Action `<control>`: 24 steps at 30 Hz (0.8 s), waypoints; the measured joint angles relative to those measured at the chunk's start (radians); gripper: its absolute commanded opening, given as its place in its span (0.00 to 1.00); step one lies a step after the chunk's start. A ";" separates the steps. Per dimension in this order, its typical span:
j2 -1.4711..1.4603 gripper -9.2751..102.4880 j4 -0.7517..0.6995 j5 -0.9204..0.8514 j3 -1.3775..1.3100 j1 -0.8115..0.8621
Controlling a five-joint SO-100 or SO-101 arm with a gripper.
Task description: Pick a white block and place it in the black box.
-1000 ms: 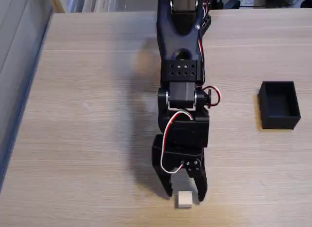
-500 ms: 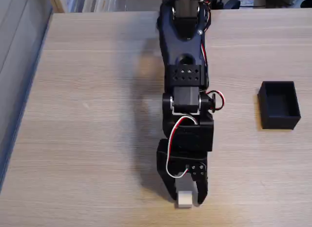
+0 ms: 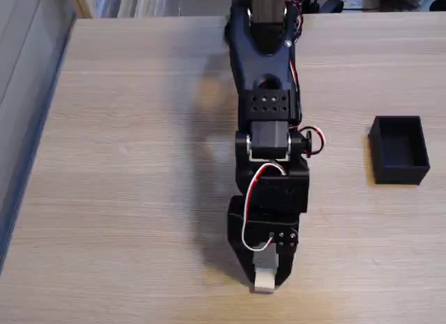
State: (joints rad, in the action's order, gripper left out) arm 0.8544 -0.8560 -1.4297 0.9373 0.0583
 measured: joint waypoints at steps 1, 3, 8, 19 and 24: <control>0.028 0.09 0.009 0.000 0.034 -0.002; 0.098 0.10 0.026 0.000 0.123 -0.002; 0.342 0.10 0.046 0.020 0.397 -0.002; 0.874 0.10 0.077 0.060 0.900 -0.135; 1.075 0.10 0.110 0.049 1.080 -0.249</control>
State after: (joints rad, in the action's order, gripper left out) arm 1.9297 -0.7455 -1.3806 2.0172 -0.1902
